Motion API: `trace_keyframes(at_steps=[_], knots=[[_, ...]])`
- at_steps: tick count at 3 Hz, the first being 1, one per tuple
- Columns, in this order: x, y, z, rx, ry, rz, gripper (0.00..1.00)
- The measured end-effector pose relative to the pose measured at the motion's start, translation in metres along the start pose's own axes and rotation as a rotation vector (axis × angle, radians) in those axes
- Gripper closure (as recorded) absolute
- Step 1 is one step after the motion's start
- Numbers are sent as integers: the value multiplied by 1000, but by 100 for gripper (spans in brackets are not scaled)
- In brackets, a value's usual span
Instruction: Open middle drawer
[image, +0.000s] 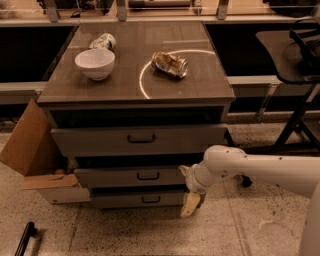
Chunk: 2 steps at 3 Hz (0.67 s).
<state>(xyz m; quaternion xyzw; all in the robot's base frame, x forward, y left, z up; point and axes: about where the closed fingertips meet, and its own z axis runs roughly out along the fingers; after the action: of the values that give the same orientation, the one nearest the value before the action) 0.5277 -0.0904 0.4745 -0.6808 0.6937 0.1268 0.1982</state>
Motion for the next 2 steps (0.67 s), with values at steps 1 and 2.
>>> trace_keyframes(at_steps=[1,2], knots=[[3,-6,6,6,2,-32,0],[9,-16,16,3,-7,-79,0]])
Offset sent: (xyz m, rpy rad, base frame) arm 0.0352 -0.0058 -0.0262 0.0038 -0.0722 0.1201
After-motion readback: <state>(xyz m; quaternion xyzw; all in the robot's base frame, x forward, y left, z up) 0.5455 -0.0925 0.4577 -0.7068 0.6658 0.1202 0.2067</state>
